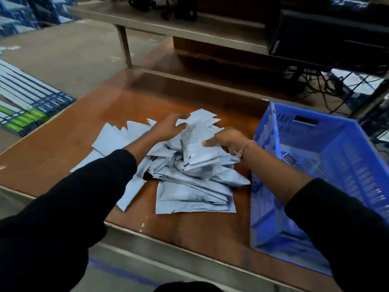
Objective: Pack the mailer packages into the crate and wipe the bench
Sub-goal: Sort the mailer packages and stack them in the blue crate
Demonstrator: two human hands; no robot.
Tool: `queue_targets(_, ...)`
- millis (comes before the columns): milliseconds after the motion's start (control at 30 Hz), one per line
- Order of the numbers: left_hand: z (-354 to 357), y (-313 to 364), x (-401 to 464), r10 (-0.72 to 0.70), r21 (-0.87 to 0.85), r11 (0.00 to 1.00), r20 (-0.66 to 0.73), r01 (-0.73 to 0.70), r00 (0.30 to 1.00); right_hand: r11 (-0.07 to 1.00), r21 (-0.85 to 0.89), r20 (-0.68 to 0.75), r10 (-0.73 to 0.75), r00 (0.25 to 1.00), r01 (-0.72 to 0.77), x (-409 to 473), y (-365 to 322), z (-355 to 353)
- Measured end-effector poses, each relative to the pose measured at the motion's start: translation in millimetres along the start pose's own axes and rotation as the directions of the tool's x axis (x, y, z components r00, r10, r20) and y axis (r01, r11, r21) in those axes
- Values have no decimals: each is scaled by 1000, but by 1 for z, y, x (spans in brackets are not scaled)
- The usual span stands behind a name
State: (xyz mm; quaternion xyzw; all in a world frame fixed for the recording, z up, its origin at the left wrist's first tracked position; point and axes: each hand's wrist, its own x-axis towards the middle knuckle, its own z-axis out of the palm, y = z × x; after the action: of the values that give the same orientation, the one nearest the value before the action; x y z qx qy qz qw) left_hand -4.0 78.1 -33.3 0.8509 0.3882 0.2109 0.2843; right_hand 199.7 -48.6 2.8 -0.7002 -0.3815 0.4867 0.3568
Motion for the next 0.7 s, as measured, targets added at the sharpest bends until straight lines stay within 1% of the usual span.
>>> queue_targets(33, 0, -1, 5, -15, -26, 1000, 15, 15, 1000, 997, 63, 22, 32, 999, -33, 2, -1, -4)
queue_targets(100, 0, 0, 13, -59, -99, 993, 50, 64, 997, 986, 117, 51, 116, 992, -122, 4, -3, -12)
queue_targets(200, 0, 7, 17, -108, -262, 954, 150, 145, 983, 984, 90, 51, 147, 988, -152, 5, -3, -23)
queue_targets(267, 2, 11, 22, -123, -293, 940, 187, 175, 975, 986, 94, 86, 131, 988, -139, 5, -2, -34)
queue_targets(367, 4, 17, 29, -124, -346, 920, 186, 184, 975, 994, 86, 92, 63, 994, -71, 4, -1, -56)
queue_targets(467, 1, 28, 29, -145, -508, 839, 141, 197, 979, 992, 117, 103, 29, 994, -41, 2, -4, -80)
queue_targets(500, -1, 30, 30, -147, -560, 802, 149, 206, 978, 991, 131, 112, 25, 993, -40, 2, -6, -87)
queue_targets(600, -5, 32, 32, -105, -642, 720, 272, 262, 957, 988, 154, 131, 4, 991, -24, -4, -11, -108)
queue_targets(700, -7, 42, 34, -75, -615, 724, 381, 313, 922, 982, 190, 157, -39, 987, 9, -8, -13, -124)
